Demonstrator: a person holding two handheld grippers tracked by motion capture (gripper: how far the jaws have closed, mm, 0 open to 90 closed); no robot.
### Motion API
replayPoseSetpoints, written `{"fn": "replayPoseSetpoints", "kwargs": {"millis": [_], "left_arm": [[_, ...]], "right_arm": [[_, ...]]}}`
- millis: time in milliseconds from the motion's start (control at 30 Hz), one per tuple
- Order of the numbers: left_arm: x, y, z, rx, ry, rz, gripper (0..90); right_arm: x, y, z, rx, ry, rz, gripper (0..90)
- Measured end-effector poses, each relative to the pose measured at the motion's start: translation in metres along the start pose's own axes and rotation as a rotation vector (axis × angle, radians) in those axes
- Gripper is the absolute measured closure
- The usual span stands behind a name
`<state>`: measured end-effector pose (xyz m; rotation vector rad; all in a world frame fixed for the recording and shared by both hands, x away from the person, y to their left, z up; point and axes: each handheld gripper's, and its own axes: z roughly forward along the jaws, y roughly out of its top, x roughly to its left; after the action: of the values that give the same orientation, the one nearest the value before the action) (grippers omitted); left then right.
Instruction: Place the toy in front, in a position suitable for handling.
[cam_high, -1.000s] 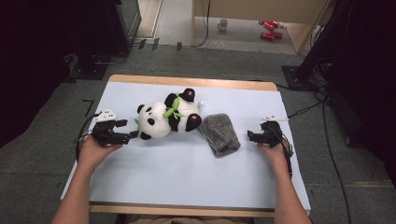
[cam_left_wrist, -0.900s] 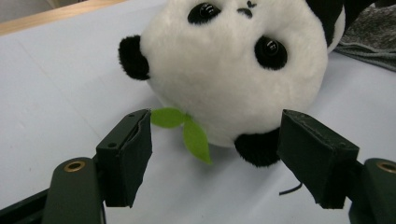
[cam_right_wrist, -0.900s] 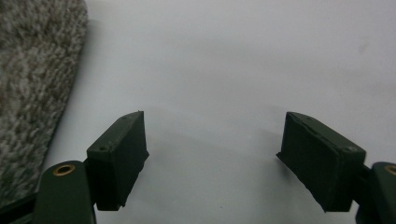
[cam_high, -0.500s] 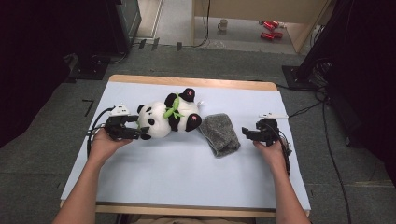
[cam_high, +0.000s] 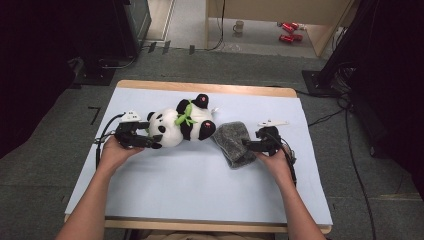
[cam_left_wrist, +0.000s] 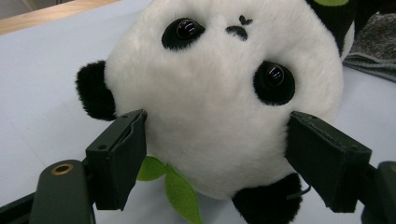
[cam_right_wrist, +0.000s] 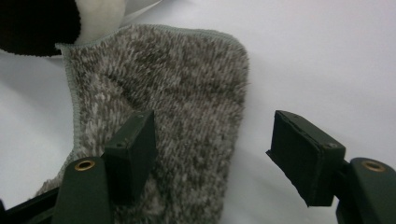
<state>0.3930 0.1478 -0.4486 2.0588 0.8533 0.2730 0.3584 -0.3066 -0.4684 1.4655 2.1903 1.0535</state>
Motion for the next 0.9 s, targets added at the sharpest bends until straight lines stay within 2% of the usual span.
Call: {"fn": "replayPoseSetpoints", "kwargs": {"millis": [100,200,267,300,333,367,433,500,567,600,700,800,900], "left_arm": [[-0.002,0.003,-0.005,-0.021,0.002,0.011,23.3],[-0.004,0.005,-0.009,-0.046,0.013,0.020,24.9],[-0.002,0.004,-0.004,-0.033,0.008,0.006,24.5],[-0.001,0.003,0.000,-0.018,0.004,-0.003,21.1],[0.001,0.002,0.002,-0.013,-0.006,-0.015,21.1],[0.002,0.002,0.004,-0.015,-0.014,-0.026,19.5],[0.004,0.001,0.004,-0.022,-0.022,-0.044,19.4],[0.005,-0.001,0.004,-0.024,-0.031,-0.048,19.0],[0.005,-0.003,0.004,-0.024,-0.036,-0.054,18.5],[0.006,-0.003,0.005,-0.024,-0.039,-0.058,18.5],[0.006,-0.004,0.005,-0.021,-0.037,-0.061,17.9],[0.006,-0.006,0.005,-0.028,-0.037,-0.061,17.4],[0.006,-0.008,0.006,-0.038,-0.038,-0.061,17.4]], "right_arm": [[0.004,0.003,0.004,0.015,0.010,-0.006,30.4],[0.010,0.012,-0.005,-0.030,0.004,-0.023,30.4],[0.020,0.018,-0.010,-0.074,0.008,-0.047,30.3],[0.029,0.019,-0.006,-0.052,0.017,-0.052,28.2],[0.029,0.019,-0.006,-0.052,0.017,-0.052,28.2],[0.035,0.017,0.002,-0.011,0.039,-0.042,27.1],[0.038,0.016,0.005,0.005,0.048,-0.045,26.7],[0.045,0.014,0.012,0.035,0.043,-0.067,26.5],[0.047,0.011,0.021,0.075,0.044,-0.086,26.5],[0.047,0.011,0.021,0.075,0.044,-0.086,26.5],[0.047,0.006,0.032,0.142,0.045,-0.091,24.2],[0.052,0.004,0.035,0.143,0.021,-0.115,21.7],[0.057,0.000,0.037,0.136,-0.016,-0.165,21.3]]}}
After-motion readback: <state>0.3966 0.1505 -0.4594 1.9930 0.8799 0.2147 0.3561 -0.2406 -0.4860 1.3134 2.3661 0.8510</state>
